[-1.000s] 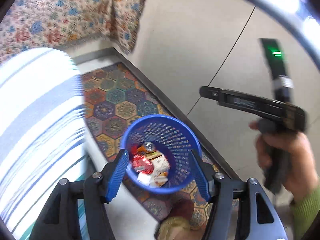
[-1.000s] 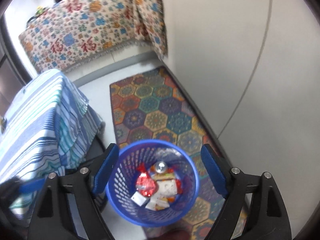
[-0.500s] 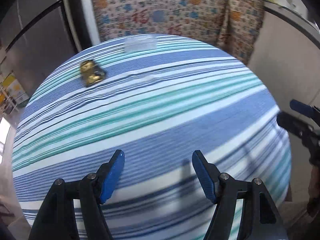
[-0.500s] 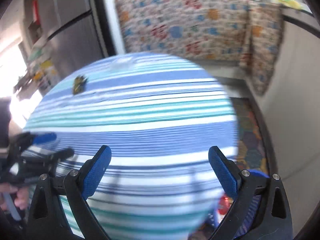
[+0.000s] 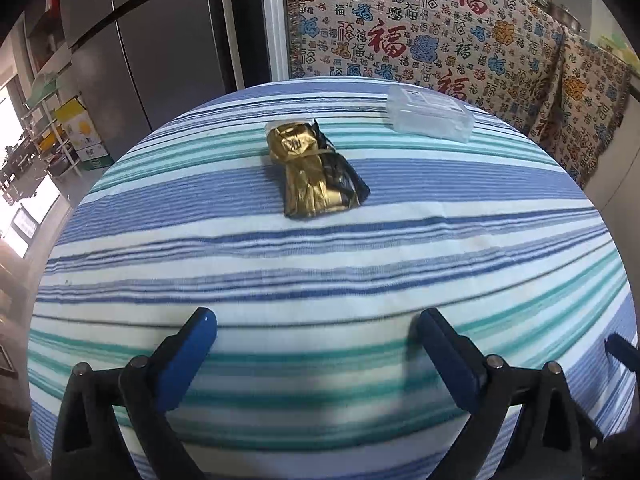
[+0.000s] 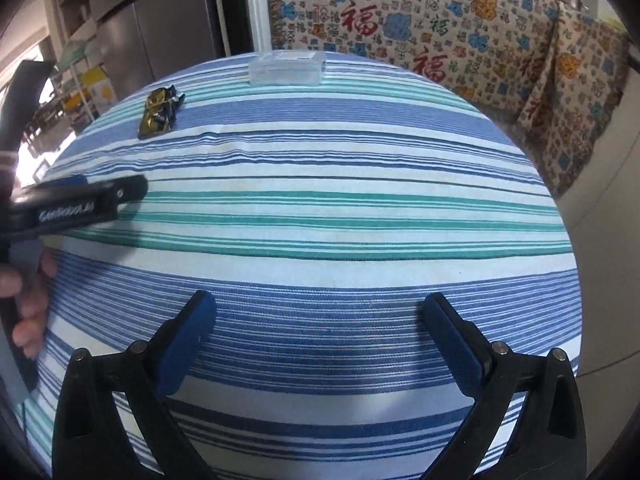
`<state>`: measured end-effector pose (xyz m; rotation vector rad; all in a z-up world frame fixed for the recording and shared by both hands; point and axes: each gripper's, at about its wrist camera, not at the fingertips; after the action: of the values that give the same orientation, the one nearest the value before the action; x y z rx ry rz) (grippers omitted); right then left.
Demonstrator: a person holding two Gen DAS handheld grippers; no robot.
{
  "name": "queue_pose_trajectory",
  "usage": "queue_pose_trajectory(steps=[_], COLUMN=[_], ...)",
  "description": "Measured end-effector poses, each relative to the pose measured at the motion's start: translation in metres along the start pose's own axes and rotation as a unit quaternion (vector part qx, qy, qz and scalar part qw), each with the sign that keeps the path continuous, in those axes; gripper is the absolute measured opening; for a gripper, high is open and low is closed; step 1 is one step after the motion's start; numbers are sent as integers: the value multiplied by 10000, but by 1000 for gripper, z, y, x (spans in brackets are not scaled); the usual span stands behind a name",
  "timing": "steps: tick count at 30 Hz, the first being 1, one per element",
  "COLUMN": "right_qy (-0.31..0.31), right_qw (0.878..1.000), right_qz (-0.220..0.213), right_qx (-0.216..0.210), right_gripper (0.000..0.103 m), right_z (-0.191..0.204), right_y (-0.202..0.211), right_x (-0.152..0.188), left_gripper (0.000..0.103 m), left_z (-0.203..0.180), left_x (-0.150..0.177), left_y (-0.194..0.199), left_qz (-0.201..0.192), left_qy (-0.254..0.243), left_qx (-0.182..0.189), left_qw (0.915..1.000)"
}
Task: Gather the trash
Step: 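Move both tools back over the table toward the gold wrapper and box, then grasp the gold snack wrapper with the left gripper while the right gripper grasps the clear plastic box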
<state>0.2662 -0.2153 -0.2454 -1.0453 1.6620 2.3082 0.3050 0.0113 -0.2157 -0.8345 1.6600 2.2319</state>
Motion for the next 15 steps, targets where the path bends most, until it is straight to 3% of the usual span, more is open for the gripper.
queue_pose_trajectory(steps=[6, 9, 10, 11, 12, 15], right_qy=[-6, -9, -10, -12, -15, 79], right_qw=[10000, 10000, 10000, 10000, 10000, 9999], right_qz=[2, 4, 4, 5, 4, 29], right_qx=[0, 2, 1, 1, -3, -94], right_gripper=[103, 103, 103, 103, 103, 103], right_z=[0, 0, 0, 0, 0, -2], right_y=[0, 0, 0, 1, 1, 1], right_x=[0, 0, 0, 0, 0, -1], left_gripper=[103, 98, 82, 54, 45, 43], left_z=[-6, -3, -3, -3, -4, 3], left_x=[-55, -65, -65, -64, -63, -54], left_y=[-39, -46, -44, -40, -37, -30], left_qz=[145, 62, -76, -200, -280, -346], left_qy=[202, 209, 158, 74, -52, -295], left_qx=[-151, -143, -100, -26, 46, 71], left_qw=[9996, 9997, 9998, 9998, 9996, 9989])
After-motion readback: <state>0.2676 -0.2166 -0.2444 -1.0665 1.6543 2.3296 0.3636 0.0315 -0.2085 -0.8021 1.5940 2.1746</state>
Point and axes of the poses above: each gripper's, at about its wrist camera, not at the fingertips, and y roughly against the way its jaws point, z to its left, x to its underside, and after that the axes turned 12 degrees about -x, right-handed
